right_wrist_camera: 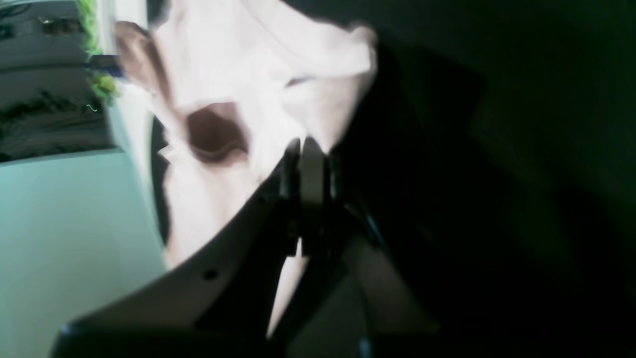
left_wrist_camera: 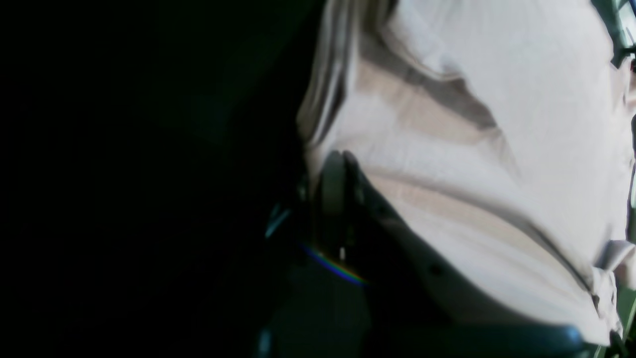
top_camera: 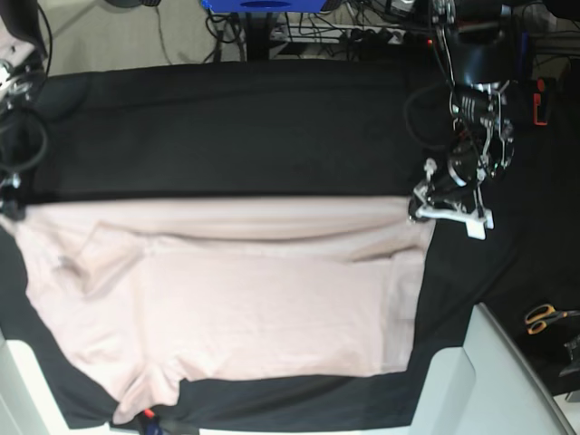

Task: Fold the T-shirt properly
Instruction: 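Pull the shirt back toward the robot with both grippers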

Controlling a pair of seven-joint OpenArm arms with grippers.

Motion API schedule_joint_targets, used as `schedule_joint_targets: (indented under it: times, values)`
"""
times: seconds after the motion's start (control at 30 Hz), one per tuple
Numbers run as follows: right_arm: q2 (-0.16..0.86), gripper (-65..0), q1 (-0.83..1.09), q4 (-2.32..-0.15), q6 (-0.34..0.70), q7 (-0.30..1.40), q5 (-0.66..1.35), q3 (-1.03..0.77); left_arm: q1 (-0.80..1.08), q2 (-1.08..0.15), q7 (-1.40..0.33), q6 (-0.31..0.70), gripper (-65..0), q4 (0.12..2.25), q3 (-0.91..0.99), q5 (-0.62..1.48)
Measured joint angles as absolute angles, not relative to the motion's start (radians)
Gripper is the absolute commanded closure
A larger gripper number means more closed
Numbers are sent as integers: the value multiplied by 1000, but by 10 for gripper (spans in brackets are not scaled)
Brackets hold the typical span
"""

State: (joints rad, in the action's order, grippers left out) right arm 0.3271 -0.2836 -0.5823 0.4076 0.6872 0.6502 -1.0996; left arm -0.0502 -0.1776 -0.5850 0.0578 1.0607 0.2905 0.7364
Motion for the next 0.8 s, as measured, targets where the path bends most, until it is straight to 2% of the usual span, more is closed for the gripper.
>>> schedule_joint_targets:
  times: [0.1, 0.33, 0.57, 0.8]
  values:
    - [318, -6, -236, -673, 408, 783, 645, -1108, -13, -188, -661, 26, 0, 1153, 290, 730]
    - [231, -6, -116, -934, 414, 886, 659, -1113, 169, -189, -667, -4, 0, 1361, 296, 733]
    - [162, -6, -24, -1114, 411, 1023, 657, -1216, 348, -192, -664, -5, 0, 1502, 299, 734]
    - [146, -6, 51, -1153, 416, 1048, 661, -1220, 450, -194, -652, -7, 0, 1564, 300, 734]
